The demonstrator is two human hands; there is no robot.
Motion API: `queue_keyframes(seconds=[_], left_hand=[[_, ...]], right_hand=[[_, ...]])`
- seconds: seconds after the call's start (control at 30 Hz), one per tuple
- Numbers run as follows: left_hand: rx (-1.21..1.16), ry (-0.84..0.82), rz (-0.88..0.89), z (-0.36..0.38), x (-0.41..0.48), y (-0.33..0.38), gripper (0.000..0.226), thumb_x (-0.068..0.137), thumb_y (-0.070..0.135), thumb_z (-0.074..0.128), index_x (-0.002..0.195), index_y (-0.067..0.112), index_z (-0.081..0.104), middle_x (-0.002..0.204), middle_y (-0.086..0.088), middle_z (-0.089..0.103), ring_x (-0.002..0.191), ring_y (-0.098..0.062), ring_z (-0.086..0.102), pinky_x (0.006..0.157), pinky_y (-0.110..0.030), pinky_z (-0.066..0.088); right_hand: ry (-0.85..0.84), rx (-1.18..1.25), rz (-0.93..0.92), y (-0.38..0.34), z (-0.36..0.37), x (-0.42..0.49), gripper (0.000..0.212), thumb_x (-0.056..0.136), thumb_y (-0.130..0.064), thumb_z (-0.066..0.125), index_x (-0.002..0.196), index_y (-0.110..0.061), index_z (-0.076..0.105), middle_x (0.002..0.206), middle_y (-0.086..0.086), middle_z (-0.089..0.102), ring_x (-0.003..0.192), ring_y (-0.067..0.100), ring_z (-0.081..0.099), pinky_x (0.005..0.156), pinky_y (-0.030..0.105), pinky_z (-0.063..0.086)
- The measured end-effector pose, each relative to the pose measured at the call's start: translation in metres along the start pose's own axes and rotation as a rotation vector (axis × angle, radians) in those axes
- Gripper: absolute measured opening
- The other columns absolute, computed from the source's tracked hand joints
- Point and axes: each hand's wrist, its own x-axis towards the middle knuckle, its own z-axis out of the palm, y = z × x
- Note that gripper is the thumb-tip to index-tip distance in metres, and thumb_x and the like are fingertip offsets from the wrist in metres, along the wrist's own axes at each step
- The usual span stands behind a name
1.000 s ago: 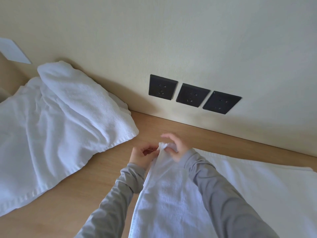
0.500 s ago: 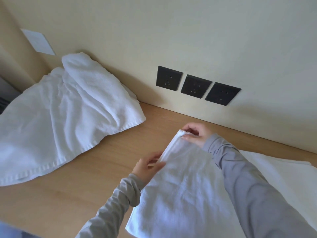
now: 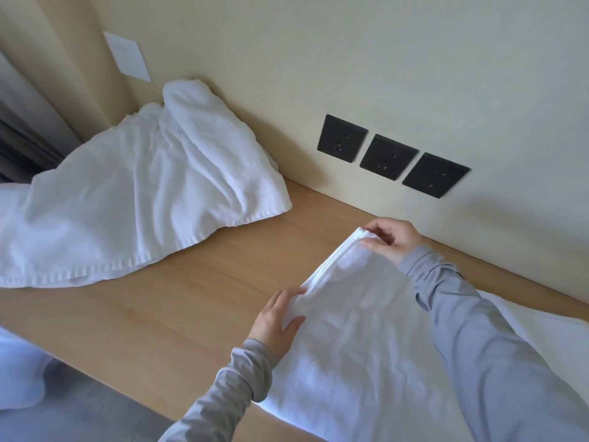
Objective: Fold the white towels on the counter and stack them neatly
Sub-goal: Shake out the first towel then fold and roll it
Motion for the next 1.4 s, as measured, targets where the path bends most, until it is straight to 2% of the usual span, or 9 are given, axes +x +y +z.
queue_keyframes(seconds=[0.17,0.47,0.73,0.9,1.0,1.07,1.17,1.23,1.4], left_hand=[[0.091,0.088,0.137,-0.004,-0.018,-0.012,0.048,0.079,-0.001,0.068,0.117,0.025,0.054,0.098,-0.006,0.067,0.085,-0.009,0.057,0.07,-0.03,0.052],[0.226,0.048,0.256,-0.002,-0.024,0.0,0.067,0.079,-0.01,0.063,0.129,0.03,0.043,0.124,-0.01,0.06,0.083,-0.02,0.069,0.049,-0.031,0.056],[0.157,0.177,0.254,0.0,-0.041,-0.017,0.048,0.076,-0.007,0.067,0.118,0.016,0.061,0.109,-0.008,0.067,0.093,-0.017,0.066,0.065,-0.029,0.058],[0.069,0.187,0.013,-0.007,-0.061,-0.037,0.017,0.08,0.007,0.07,0.096,0.011,0.073,0.092,0.005,0.069,0.079,-0.008,0.065,0.07,-0.028,0.055],[0.027,0.079,-0.15,-0.011,-0.075,-0.045,0.006,0.079,0.016,0.074,0.083,0.013,0.07,0.086,0.012,0.061,0.076,-0.003,0.057,0.074,-0.017,0.048],[0.042,-0.018,-0.219,-0.011,-0.081,-0.051,0.013,0.08,0.026,0.073,0.081,0.013,0.069,0.084,0.015,0.053,0.074,-0.006,0.053,0.07,-0.005,0.037],[0.062,-0.121,-0.334,-0.02,-0.086,-0.059,0.022,0.081,0.035,0.07,0.082,0.013,0.07,0.083,0.011,0.053,0.072,-0.008,0.05,0.067,-0.007,0.033],[0.058,-0.118,-0.386,-0.028,-0.086,-0.063,0.024,0.081,0.035,0.07,0.079,0.012,0.069,0.081,0.004,0.058,0.073,-0.014,0.053,0.067,-0.011,0.036],[0.037,-0.02,-0.372,-0.049,-0.055,-0.054,0.018,0.079,0.03,0.074,0.074,0.015,0.065,0.073,0.005,0.062,0.073,-0.014,0.058,0.069,-0.012,0.042]], right_hand=[[0.028,-0.01,-0.011,0.002,-0.003,0.0,0.016,0.08,0.001,0.068,0.086,-0.013,0.063,0.085,0.01,0.064,0.068,0.005,0.057,0.067,0.007,0.044],[0.064,-0.016,-0.026,0.005,-0.003,0.0,0.017,0.08,0.001,0.068,0.086,-0.014,0.063,0.078,-0.001,0.063,0.06,-0.012,0.057,0.064,0.002,0.044],[0.081,-0.046,-0.027,0.006,0.002,0.006,0.012,0.081,-0.003,0.069,0.091,-0.009,0.065,0.077,-0.004,0.062,0.068,0.002,0.057,0.064,0.002,0.044],[0.082,-0.066,-0.01,0.006,-0.001,0.013,0.013,0.08,-0.004,0.07,0.088,-0.013,0.064,0.084,0.006,0.065,0.078,0.016,0.059,0.074,0.018,0.046],[0.088,-0.069,-0.01,0.006,-0.001,0.02,0.013,0.081,-0.004,0.069,0.094,-0.007,0.065,0.088,0.009,0.065,0.083,0.019,0.06,0.073,0.013,0.047],[0.088,-0.094,-0.006,0.007,-0.001,0.023,0.016,0.082,-0.006,0.068,0.097,-0.003,0.066,0.089,0.01,0.066,0.085,0.022,0.061,0.077,0.018,0.048],[0.1,-0.111,-0.009,0.008,-0.004,0.025,0.013,0.083,-0.009,0.067,0.095,-0.006,0.066,0.089,0.011,0.067,0.085,0.022,0.061,0.078,0.021,0.048],[0.133,-0.104,-0.012,0.009,-0.007,0.026,0.009,0.084,-0.011,0.067,0.092,-0.011,0.065,0.088,0.008,0.066,0.083,0.019,0.06,0.074,0.014,0.047],[0.332,-0.104,0.018,0.01,-0.019,0.03,0.007,0.085,-0.012,0.065,0.091,-0.012,0.063,0.084,0.007,0.062,0.081,0.02,0.055,0.077,0.029,0.045]])
